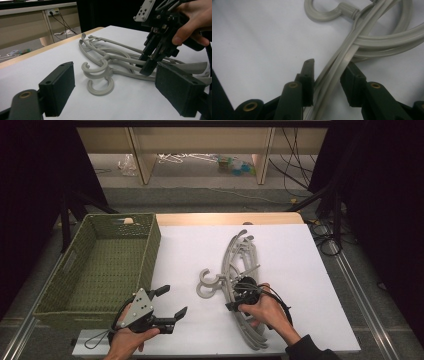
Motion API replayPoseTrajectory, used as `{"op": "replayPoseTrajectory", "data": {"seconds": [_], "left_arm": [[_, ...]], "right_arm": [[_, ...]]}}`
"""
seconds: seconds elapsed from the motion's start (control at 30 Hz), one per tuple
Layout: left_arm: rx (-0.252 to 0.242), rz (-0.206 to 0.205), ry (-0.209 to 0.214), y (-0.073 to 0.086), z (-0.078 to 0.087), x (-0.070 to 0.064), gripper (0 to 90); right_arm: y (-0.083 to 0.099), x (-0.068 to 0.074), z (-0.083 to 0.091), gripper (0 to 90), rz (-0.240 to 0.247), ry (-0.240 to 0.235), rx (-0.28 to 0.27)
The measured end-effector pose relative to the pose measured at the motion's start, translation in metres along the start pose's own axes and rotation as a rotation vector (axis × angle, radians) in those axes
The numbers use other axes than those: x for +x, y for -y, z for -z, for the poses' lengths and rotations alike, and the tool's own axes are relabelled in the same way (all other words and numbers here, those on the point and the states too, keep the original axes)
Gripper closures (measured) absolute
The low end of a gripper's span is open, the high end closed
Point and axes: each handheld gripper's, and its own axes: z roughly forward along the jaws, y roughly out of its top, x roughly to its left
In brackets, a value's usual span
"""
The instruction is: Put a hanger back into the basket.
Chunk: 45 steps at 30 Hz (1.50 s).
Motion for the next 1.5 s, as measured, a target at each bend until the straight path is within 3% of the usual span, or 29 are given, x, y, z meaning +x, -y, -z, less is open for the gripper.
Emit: {"op": "replayPoseTrajectory", "data": {"seconds": [0.2, 0.3, 0.9, 1.13, 1.37, 1.5], "left_arm": [[-0.001, 0.006, -0.002, 0.000, 0.000, 0.000, 16.3], [0.003, -0.002, 0.001, 0.000, 0.000, 0.000, 16.3], [0.017, -0.001, 0.012, 0.000, -0.001, 0.000, 16.3], [0.020, 0.006, 0.017, 0.001, -0.002, -0.001, 16.2], [0.023, 0.000, 0.031, 0.002, -0.003, -0.002, 16.2], [0.035, -0.013, 0.030, 0.001, -0.003, -0.002, 16.2]], "right_arm": [[0.002, -0.003, 0.011, 65.6, 0.012, -0.016, -0.012], [0.003, -0.003, 0.008, 65.8, 0.002, -0.010, 0.016], [0.003, -0.003, 0.004, 65.9, 0.005, -0.009, 0.037], [0.005, 0.000, -0.001, 61.9, 0.005, 0.000, 0.049], [0.002, 0.001, 0.003, 67.7, 0.013, -0.004, 0.027], [0.002, 0.003, 0.005, 68.6, 0.030, 0.004, 0.043]]}}
